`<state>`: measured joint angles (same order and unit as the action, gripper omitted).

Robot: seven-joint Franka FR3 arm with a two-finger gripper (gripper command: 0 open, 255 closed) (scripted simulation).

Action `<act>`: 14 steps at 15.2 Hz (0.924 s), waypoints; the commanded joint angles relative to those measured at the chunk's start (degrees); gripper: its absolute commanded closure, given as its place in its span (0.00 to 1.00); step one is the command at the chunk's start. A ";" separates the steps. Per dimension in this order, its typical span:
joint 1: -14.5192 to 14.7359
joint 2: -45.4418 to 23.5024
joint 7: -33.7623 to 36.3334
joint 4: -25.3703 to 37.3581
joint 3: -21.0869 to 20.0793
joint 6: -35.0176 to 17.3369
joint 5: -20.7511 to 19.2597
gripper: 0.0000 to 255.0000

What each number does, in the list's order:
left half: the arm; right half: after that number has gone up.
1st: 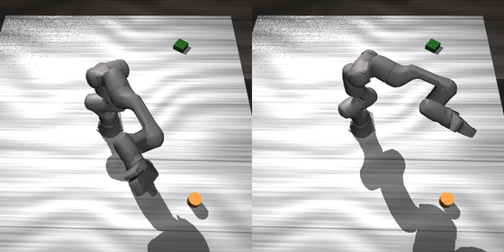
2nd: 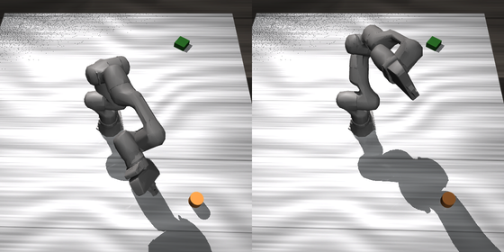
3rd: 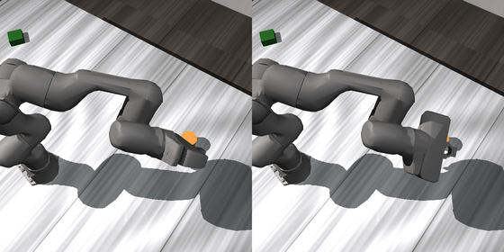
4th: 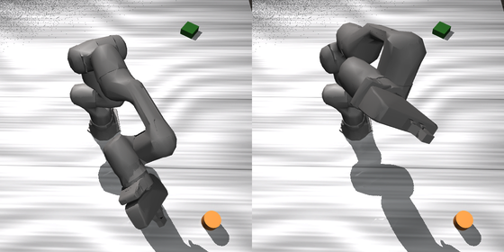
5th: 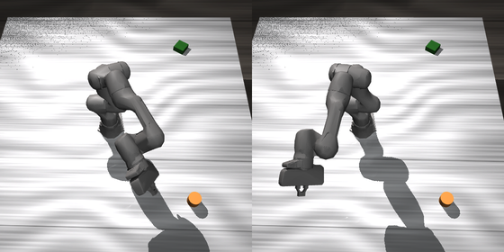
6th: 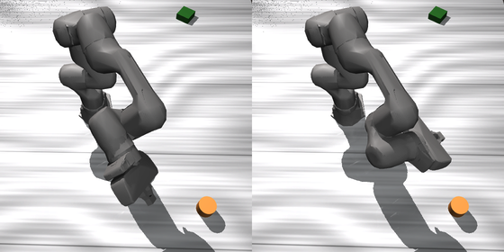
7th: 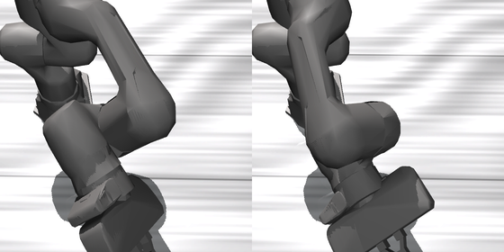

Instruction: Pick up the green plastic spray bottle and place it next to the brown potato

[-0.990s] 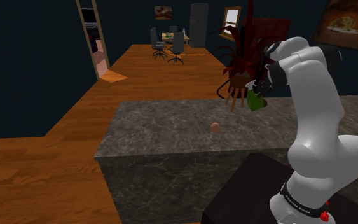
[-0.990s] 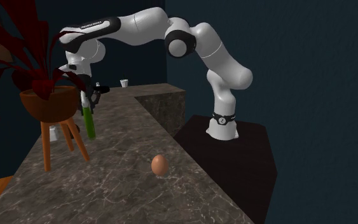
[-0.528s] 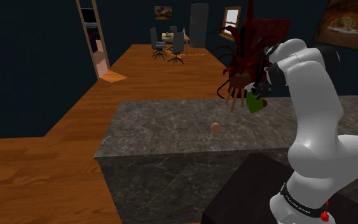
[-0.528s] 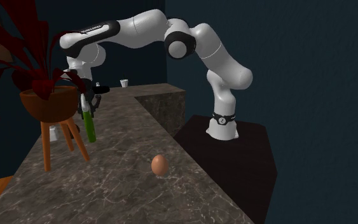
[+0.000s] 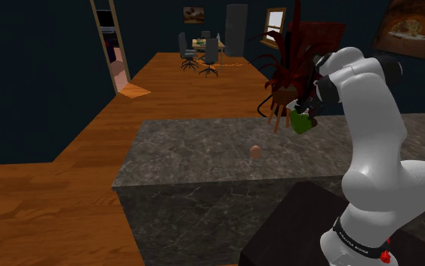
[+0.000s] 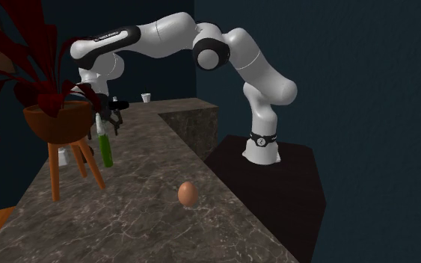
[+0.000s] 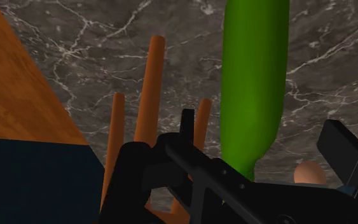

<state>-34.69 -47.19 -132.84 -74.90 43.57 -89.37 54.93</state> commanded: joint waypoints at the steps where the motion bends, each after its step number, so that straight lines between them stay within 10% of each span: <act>1: -0.01 -0.02 -0.02 -0.03 0.00 -0.01 -0.01 0.00; 14: -3.82 0.17 1.93 6.75 0.48 5.82 -0.94 0.00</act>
